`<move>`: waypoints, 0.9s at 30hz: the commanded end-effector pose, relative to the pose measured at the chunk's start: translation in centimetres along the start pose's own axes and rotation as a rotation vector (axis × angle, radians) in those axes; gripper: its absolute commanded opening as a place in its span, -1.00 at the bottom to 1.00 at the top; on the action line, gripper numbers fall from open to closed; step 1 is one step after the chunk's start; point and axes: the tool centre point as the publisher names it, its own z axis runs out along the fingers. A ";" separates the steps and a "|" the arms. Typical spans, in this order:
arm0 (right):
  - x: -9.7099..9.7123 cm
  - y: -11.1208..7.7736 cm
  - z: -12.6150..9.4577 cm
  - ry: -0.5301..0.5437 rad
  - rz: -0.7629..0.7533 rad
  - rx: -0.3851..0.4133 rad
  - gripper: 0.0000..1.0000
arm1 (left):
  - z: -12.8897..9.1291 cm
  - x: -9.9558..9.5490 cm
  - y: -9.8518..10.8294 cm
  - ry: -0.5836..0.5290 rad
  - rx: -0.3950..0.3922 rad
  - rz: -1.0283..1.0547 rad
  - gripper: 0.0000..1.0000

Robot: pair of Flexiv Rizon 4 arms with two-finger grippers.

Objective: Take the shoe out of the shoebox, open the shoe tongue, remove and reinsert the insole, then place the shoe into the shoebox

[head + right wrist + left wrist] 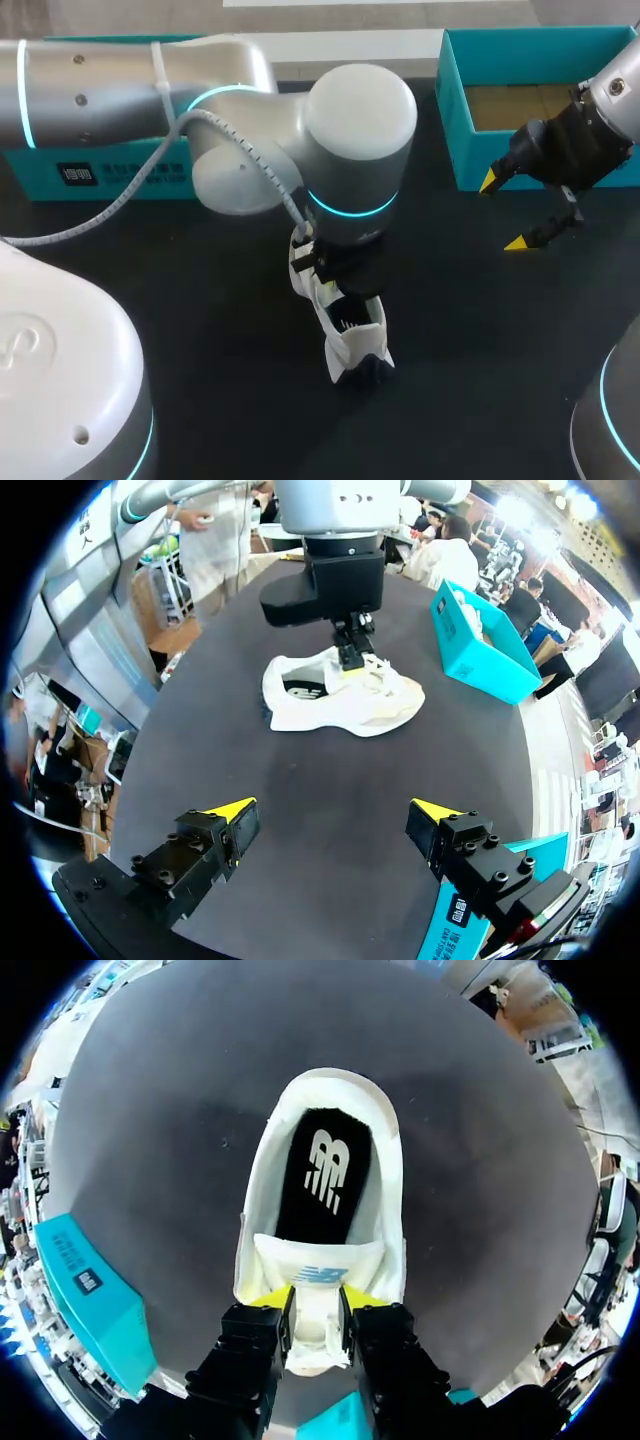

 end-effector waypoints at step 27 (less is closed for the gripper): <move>0.0 0.0 0.1 -0.001 0.001 0.003 1.00 | -3.1 2.3 -0.3 -0.017 0.087 -0.550 1.00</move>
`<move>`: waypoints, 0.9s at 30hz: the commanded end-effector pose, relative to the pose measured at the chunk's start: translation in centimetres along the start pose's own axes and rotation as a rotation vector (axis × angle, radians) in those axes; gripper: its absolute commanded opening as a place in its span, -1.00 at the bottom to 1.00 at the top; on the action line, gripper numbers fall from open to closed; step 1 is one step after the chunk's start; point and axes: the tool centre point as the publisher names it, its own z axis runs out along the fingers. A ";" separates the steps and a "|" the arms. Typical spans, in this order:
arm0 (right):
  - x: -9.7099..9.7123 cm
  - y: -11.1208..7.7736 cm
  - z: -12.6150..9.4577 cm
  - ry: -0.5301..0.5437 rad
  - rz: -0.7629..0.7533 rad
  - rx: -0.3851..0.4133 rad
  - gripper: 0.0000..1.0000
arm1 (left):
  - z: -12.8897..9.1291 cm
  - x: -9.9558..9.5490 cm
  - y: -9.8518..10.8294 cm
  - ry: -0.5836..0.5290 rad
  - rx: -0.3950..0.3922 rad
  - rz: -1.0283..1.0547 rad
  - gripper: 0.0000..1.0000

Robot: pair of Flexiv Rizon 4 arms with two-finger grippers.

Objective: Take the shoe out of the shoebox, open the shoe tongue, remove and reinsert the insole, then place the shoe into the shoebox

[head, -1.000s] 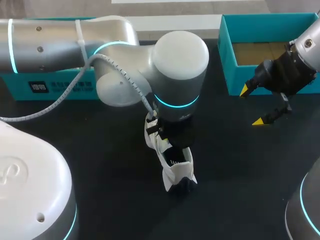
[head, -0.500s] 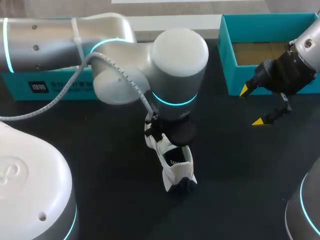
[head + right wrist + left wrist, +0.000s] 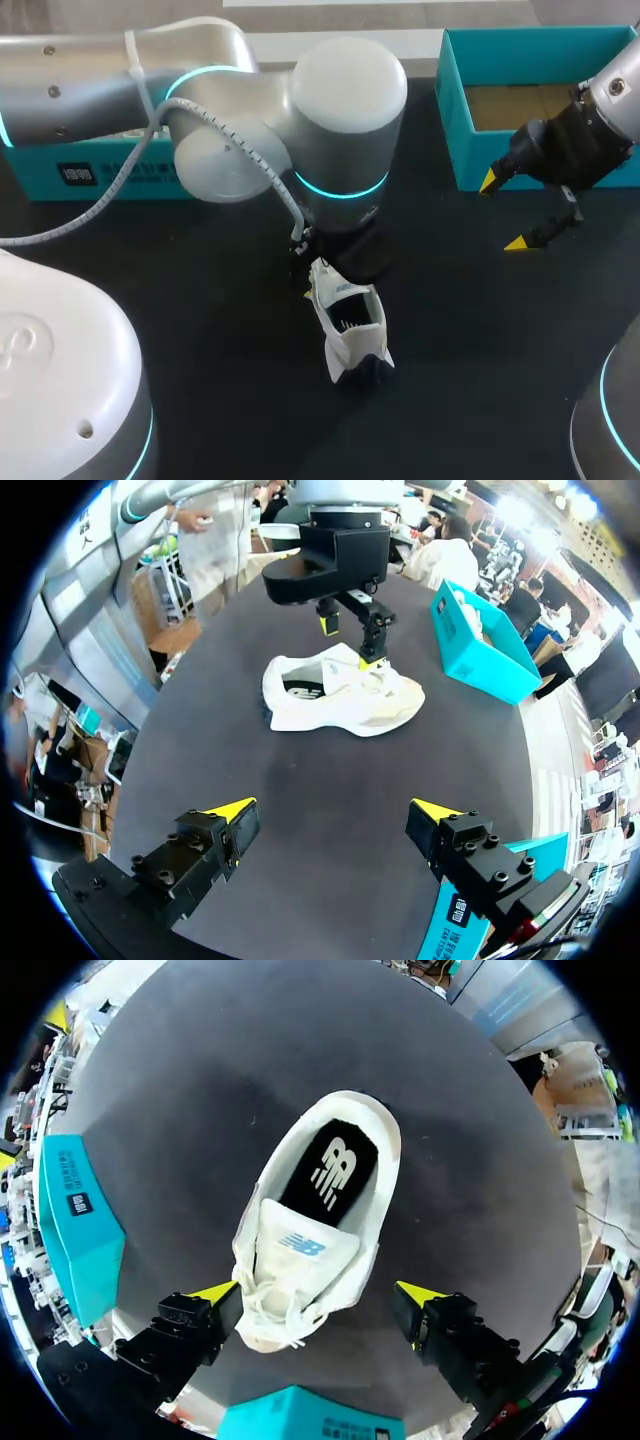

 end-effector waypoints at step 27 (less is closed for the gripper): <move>0.0 0.0 0.1 -0.001 0.001 0.003 1.00 | -0.1 4.4 -5.2 -0.002 0.027 -1.005 1.00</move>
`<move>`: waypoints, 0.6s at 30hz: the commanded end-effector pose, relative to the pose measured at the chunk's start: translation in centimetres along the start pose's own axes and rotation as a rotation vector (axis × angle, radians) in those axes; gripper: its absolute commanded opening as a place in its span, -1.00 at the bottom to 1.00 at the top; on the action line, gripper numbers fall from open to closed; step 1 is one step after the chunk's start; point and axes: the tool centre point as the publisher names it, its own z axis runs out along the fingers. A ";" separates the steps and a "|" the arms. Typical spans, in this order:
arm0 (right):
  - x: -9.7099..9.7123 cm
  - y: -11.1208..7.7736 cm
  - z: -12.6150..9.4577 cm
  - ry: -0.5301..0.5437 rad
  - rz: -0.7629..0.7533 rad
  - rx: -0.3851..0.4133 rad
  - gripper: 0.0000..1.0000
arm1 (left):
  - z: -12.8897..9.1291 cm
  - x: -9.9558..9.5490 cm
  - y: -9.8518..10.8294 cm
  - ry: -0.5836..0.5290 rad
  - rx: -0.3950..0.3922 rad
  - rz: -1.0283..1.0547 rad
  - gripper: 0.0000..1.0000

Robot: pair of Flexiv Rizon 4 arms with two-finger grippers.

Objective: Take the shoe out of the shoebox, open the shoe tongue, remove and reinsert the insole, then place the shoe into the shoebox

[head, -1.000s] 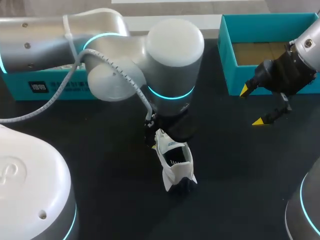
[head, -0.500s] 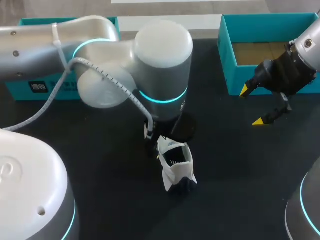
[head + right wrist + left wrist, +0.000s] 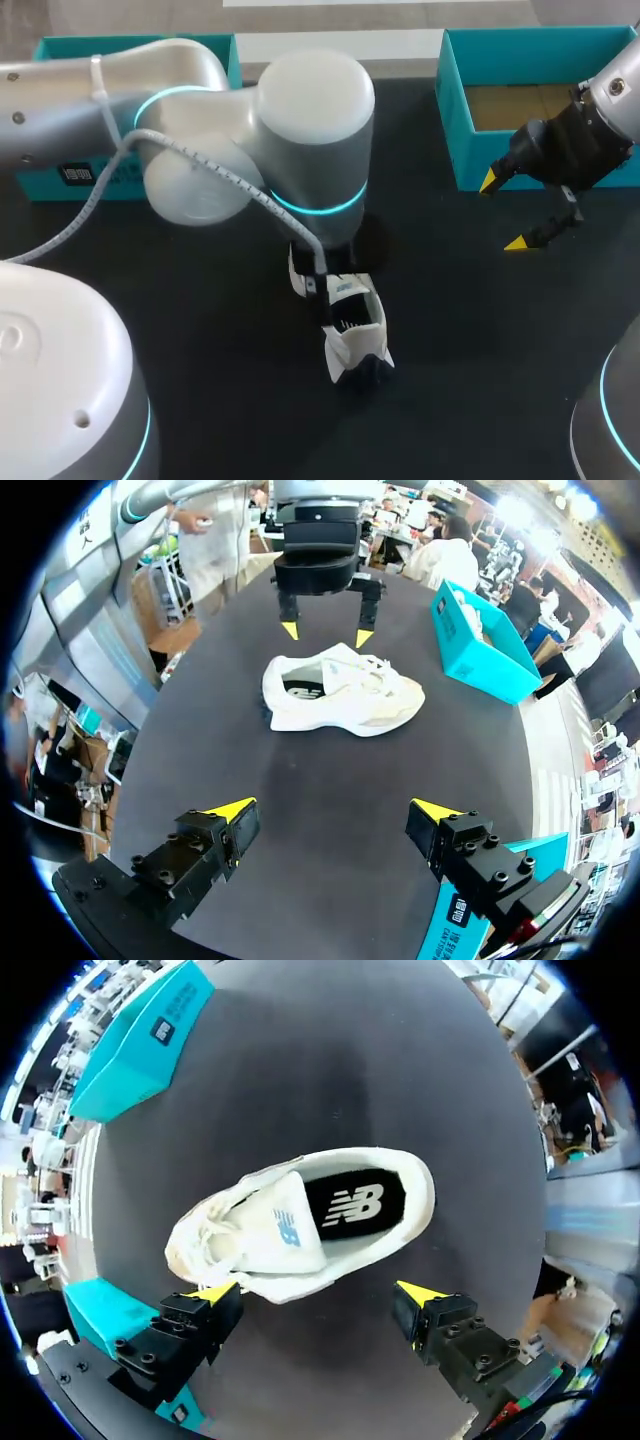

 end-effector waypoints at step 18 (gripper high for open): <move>0.0 0.0 0.1 -0.001 0.001 0.003 1.00 | 1.9 6.1 -4.8 0.028 0.096 -0.177 1.00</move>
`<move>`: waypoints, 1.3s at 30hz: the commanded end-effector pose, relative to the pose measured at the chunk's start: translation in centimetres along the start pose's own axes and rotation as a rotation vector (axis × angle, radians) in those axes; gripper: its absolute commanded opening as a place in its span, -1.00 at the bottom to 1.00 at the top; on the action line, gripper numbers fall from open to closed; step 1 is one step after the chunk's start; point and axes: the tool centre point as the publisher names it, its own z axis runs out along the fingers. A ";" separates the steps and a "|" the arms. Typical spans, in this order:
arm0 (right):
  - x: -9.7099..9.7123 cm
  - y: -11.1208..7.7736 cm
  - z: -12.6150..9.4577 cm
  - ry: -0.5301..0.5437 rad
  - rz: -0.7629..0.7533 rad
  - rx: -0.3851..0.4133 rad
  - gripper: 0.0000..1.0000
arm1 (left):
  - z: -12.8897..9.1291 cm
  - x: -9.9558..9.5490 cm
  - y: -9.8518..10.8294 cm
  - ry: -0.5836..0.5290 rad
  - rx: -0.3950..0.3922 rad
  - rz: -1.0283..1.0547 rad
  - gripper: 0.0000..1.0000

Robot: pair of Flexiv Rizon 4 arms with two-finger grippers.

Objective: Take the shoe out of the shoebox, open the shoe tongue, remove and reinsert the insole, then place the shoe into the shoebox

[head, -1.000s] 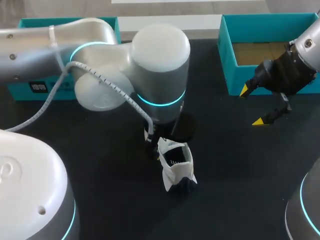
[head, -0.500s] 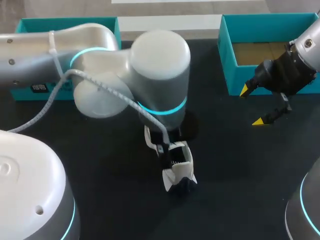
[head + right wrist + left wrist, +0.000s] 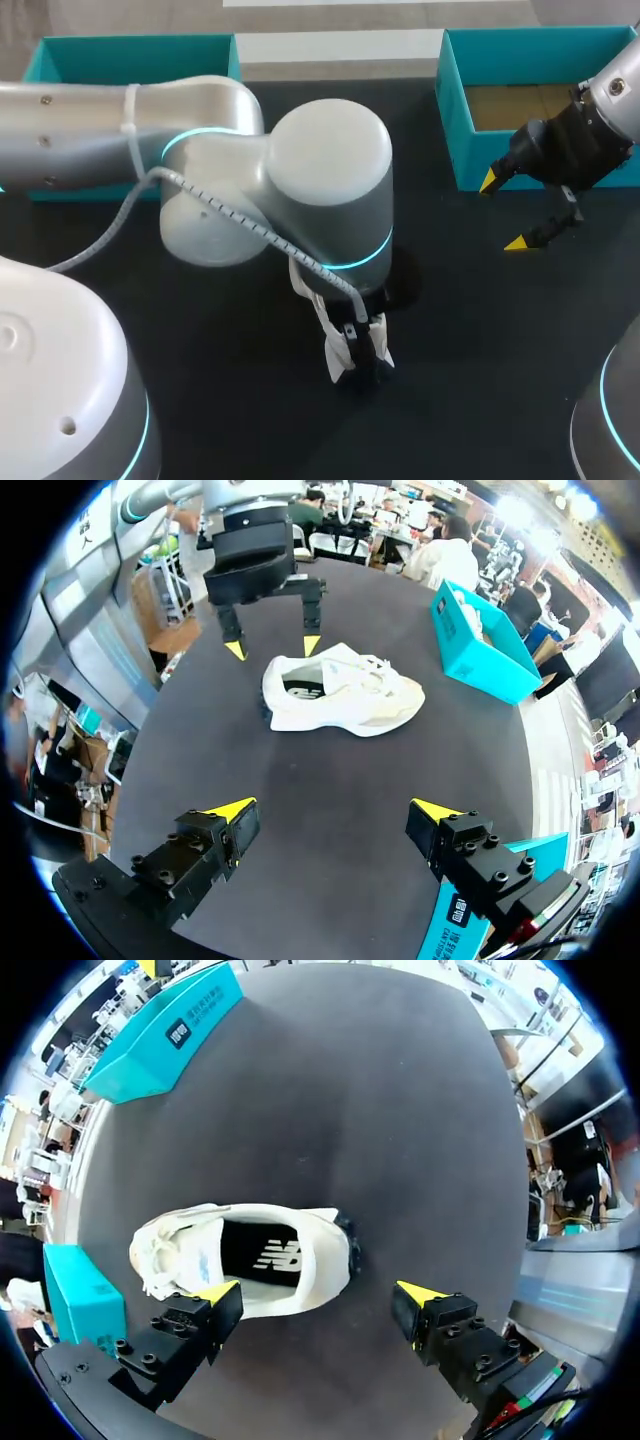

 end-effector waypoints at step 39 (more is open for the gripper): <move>0.0 0.0 0.1 -0.001 0.001 0.003 1.00 | 7.7 1.0 -1.3 0.052 -0.082 -0.074 0.14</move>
